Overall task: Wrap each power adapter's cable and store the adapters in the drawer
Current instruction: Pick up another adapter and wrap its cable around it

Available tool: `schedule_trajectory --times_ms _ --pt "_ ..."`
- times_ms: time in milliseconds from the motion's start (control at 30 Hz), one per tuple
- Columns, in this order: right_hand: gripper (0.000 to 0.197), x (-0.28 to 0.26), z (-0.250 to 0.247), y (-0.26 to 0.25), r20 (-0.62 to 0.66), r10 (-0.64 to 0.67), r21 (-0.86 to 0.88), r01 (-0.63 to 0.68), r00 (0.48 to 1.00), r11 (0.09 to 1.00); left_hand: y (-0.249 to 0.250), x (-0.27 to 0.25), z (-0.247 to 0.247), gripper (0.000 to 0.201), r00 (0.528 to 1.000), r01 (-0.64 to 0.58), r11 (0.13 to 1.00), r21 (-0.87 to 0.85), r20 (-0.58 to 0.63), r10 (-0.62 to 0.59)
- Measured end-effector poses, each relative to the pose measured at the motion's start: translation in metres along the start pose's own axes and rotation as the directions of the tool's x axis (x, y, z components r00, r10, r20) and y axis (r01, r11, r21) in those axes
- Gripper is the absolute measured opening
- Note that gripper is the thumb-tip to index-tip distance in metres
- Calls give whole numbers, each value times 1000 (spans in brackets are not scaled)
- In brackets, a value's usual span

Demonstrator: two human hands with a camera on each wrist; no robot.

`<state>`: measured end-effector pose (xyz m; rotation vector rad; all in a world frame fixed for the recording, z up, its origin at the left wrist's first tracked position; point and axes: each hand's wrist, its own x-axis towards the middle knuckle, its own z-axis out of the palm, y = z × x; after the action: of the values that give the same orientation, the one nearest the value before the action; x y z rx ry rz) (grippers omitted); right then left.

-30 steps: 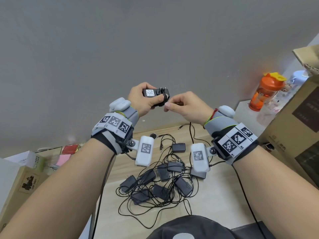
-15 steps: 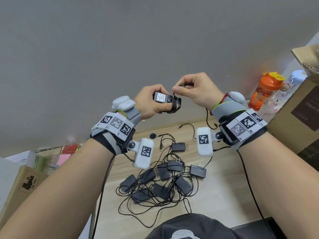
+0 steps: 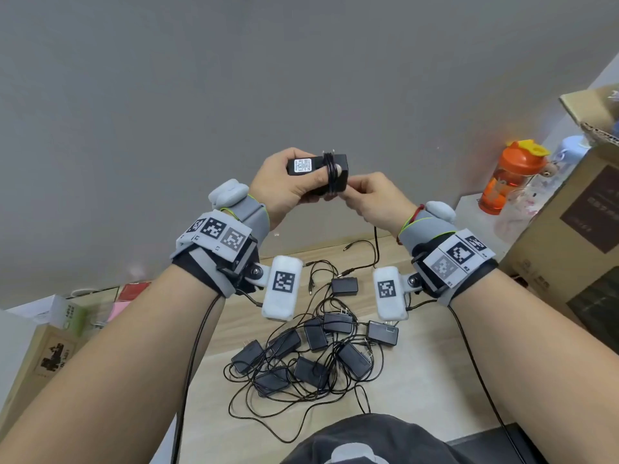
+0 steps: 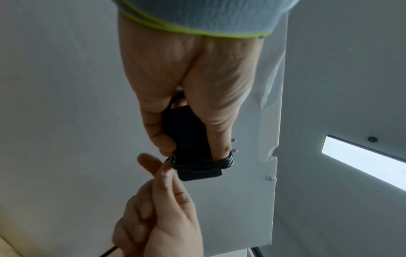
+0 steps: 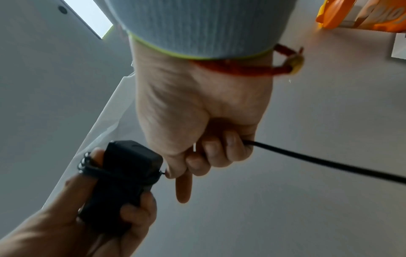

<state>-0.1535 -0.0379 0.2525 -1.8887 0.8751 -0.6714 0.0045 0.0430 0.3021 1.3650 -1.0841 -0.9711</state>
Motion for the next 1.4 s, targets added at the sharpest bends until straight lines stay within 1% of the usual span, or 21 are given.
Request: schedule_trajectory --times_ms 100,200,267,333,433,500,667,733,833,967,1100,1167,1267,1333,1400 --pt "26 -7 8 -1 72 -27 -129 36 997 991 -3 6 -3 23 997 41 993 -111 -67 -49" --pt "24 -8 16 -3 96 -54 -218 74 994 973 -10 9 -6 22 988 60 992 -113 -133 -75" --pt "24 -9 16 -7 95 -64 -240 85 993 967 -15 11 -9 24 982 57 996 -71 -177 -69" --pt "23 -11 14 -13 96 -82 -232 102 992 967 -18 12 -13 27 975 54 998 14 -218 -50" --pt "20 -10 8 -19 87 -105 -231 122 991 965 -22 12 -17 30 971 54 990 128 -240 -21" --pt "18 -7 5 -20 78 -112 -236 127 991 964 -24 10 -18 32 975 56 980 188 -223 -13" --pt "13 0 -8 -22 8 -151 -221 149 989 964 -24 7 -18 31 992 47 948 315 -124 -9" --pt "12 4 -14 -22 3 -168 -187 165 986 968 -25 7 -19 30 996 46 930 364 -88 -15" --pt "14 8 -21 -24 11 -182 -137 181 983 974 -24 6 -18 29 999 47 918 395 1 -51" --pt "13 10 -27 -27 -7 -181 -91 180 983 979 -23 2 -15 28 991 37 923 383 108 -84" --pt "14 13 -25 -19 -17 -174 -16 174 985 985 -18 -1 -12 26 982 5 954 299 181 -62" --pt "17 12 -22 -15 -29 -161 -1 161 987 987 -14 -2 -10 26 981 -1 971 239 186 -45" --pt "31 11 -15 -7 -65 -96 -15 96 993 995 -10 -2 -9 26 986 4 989 151 166 -30" --pt "40 11 -9 0 -53 -48 14 49 997 999 -9 -2 -8 24 990 7 997 79 137 -18" --pt "42 9 -1 5 -20 -3 65 4 1000 998 -7 -1 -7 23 995 13 1000 7 101 -14"
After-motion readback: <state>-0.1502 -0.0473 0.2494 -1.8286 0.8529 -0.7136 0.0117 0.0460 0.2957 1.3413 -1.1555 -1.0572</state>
